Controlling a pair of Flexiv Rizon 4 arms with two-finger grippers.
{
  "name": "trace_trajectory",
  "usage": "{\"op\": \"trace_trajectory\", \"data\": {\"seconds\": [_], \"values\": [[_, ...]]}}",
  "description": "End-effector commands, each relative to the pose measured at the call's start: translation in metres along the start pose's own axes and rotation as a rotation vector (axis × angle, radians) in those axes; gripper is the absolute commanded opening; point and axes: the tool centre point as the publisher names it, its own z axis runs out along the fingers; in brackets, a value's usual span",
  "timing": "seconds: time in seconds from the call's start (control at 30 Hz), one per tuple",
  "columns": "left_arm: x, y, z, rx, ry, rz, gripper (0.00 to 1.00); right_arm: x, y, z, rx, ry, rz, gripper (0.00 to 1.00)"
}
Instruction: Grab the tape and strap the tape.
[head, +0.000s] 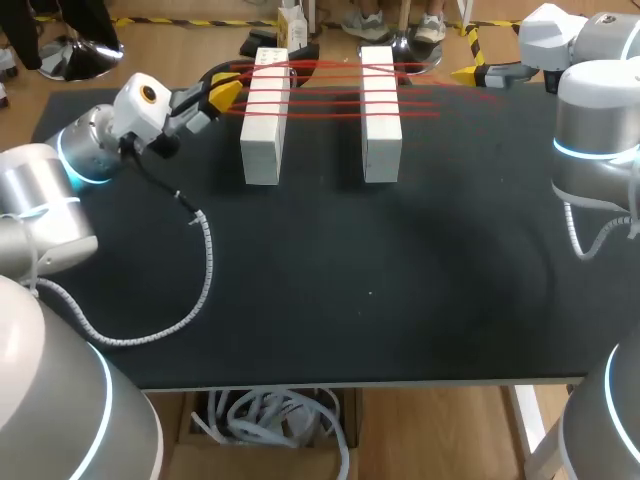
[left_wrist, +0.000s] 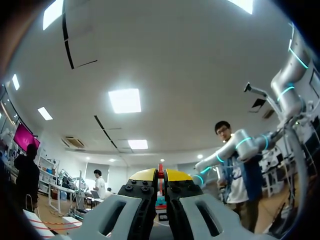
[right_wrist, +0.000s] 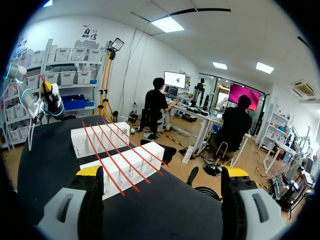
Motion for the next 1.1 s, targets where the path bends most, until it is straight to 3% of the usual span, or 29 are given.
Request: {"op": "trace_trajectory", "data": {"seconds": [0.03,0.63,0.87,1.1], "values": [[0.001,0.002,-0.001,-0.001,-0.009,0.005,0.0,0.0,0.0,0.0,0.0,0.0,0.0,1.0],[0.001,0.002,-0.001,-0.001,-0.009,0.005,0.0,0.0,0.0,0.0,0.0,0.0,0.0,1.0],[0.001,0.002,-0.001,-0.001,-0.009,0.005,0.0,-0.003,0.0,-0.038,-0.152,-0.175,0.303,1.0],[0.001,0.002,-0.001,-0.001,-0.009,0.005,0.0,0.016,-0.006,-0.085,-0.258,-0.283,0.394,1.0]]}}
